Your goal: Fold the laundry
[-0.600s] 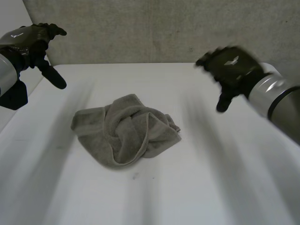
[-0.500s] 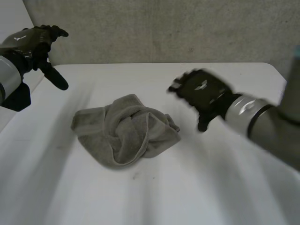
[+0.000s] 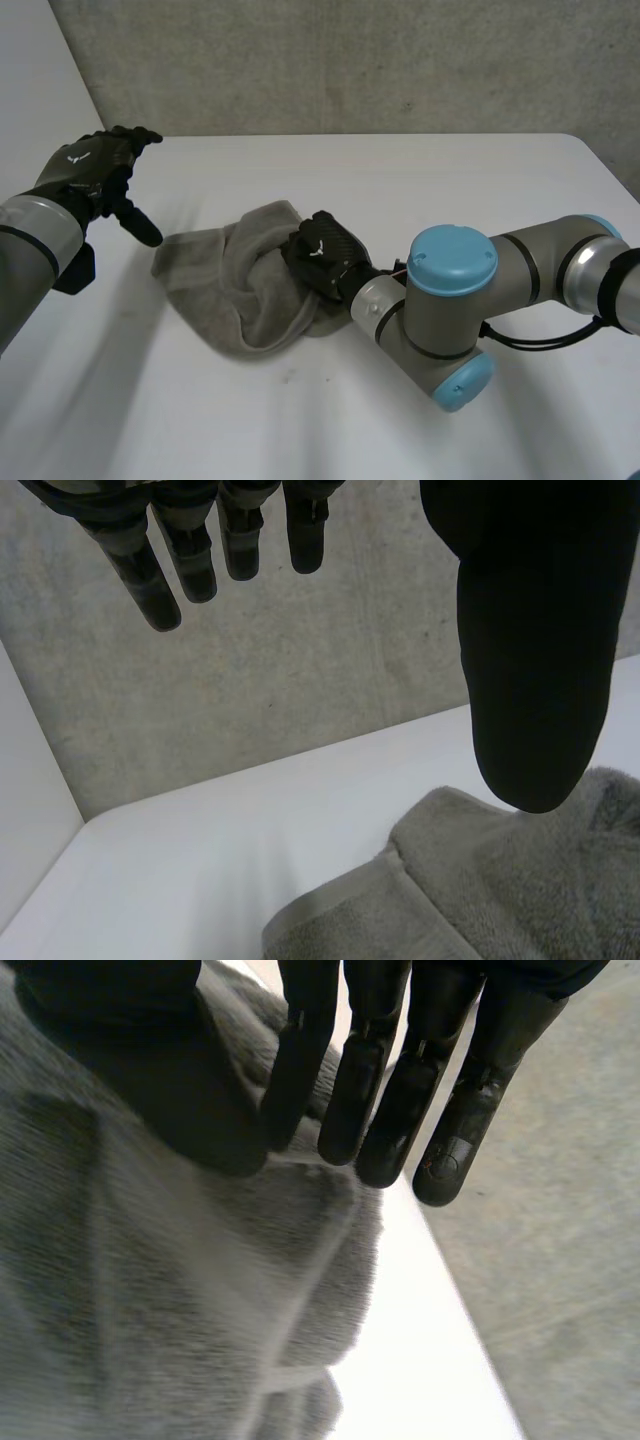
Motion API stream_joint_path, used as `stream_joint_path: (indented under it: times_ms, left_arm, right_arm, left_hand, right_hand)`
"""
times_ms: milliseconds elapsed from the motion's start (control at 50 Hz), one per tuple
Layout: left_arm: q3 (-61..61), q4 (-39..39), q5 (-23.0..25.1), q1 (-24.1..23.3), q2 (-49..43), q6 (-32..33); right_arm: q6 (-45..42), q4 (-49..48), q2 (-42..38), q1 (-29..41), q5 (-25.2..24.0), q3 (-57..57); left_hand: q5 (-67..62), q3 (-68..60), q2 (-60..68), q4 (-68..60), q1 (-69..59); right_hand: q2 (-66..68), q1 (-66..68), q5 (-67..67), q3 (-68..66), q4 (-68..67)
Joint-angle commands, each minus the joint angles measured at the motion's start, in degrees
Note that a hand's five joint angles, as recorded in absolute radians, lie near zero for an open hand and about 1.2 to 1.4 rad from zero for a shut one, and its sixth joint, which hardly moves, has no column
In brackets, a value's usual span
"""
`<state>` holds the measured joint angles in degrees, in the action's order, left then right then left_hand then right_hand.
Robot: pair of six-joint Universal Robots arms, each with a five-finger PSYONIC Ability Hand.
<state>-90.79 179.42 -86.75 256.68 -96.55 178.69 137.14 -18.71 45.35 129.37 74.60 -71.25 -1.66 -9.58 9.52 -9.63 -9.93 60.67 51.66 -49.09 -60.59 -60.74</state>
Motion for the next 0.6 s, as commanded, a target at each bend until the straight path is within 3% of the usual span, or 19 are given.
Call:
stream_joint_path:
  times_ms: [20,180,220,340,380,400,440,520,580,600]
  left_arm:
    - [-1.14,2.78,0.0,0.49,-1.1,-0.01]
    - [-1.49,4.63,2.2,0.49,-3.82,0.08]
    - [-1.49,4.71,5.08,0.49,-4.61,0.08]
    - [-2.9,4.8,12.57,0.49,-4.7,0.96]
    - [-4.21,5.33,19.83,0.49,-5.05,4.37]
    - [-4.22,5.33,19.86,0.49,-5.05,4.39]
    - [-5.53,6.2,25.81,0.58,-6.36,9.28]
    - [-5.97,6.38,28.73,0.76,-7.86,13.86]
    - [-5.45,6.56,28.3,0.93,-9.96,17.03]
    - [-5.1,6.73,27.61,0.93,-10.76,17.65]
  right_arm:
    - [-2.76,-2.47,1.14,-0.08,1.6,0.24]
    - [3.04,-1.33,12.92,-0.79,2.3,-0.47]
    - [8.03,1.03,17.64,-0.87,1.96,-0.47]
    - [11.57,8.95,22.68,-2.19,1.78,0.94]
    - [11.57,14.64,26.17,-2.98,1.51,1.9]
    - [11.57,14.66,26.19,-2.98,1.51,1.91]
    - [11.66,19.3,29.34,-3.16,0.64,2.08]
    - [11.48,22.91,32.15,-3.77,-0.41,1.47]
    - [11.39,25.99,33.75,-5.35,-1.47,-0.28]
    - [11.48,26.79,33.84,-6.4,-2.08,-1.77]
  left_hand:
    - [1.62,-0.47,0.53,-0.41,-0.12]
    - [1.62,-0.47,0.53,-0.41,-0.12]
    - [1.28,-0.8,0.86,-0.75,-0.45]
    - [0.44,-1.65,1.71,-1.59,-1.29]
    - [-0.06,-2.15,2.21,-2.09,-1.8]
    - [-0.07,-2.15,2.21,-2.1,-1.8]
    - [-4.92,-7.0,7.06,-6.95,-6.65]
    - [-5.79,-7.87,7.93,-7.82,-7.52]
    - [-5.79,-7.87,7.93,-7.82,-7.52]
    - [-5.79,-7.87,7.93,-7.82,-7.52]
  right_hand:
    - [19.33,28.34,-20.91,-19.41,-19.26]
    - [19.33,28.34,-20.91,-19.41,-19.26]
    - [19.33,28.34,-20.91,-19.41,-19.26]
    - [19.33,28.34,-20.91,-19.41,-19.26]
    - [19.33,28.34,-20.91,-19.41,-19.26]
    - [19.33,28.34,-20.91,-19.41,-19.26]
    - [19.33,28.34,-20.91,-19.41,-19.26]
    - [19.33,28.34,-20.91,-19.41,-19.26]
    - [19.33,28.34,-20.91,-19.41,-19.26]
    - [10.39,19.41,-11.98,-10.48,-10.33]
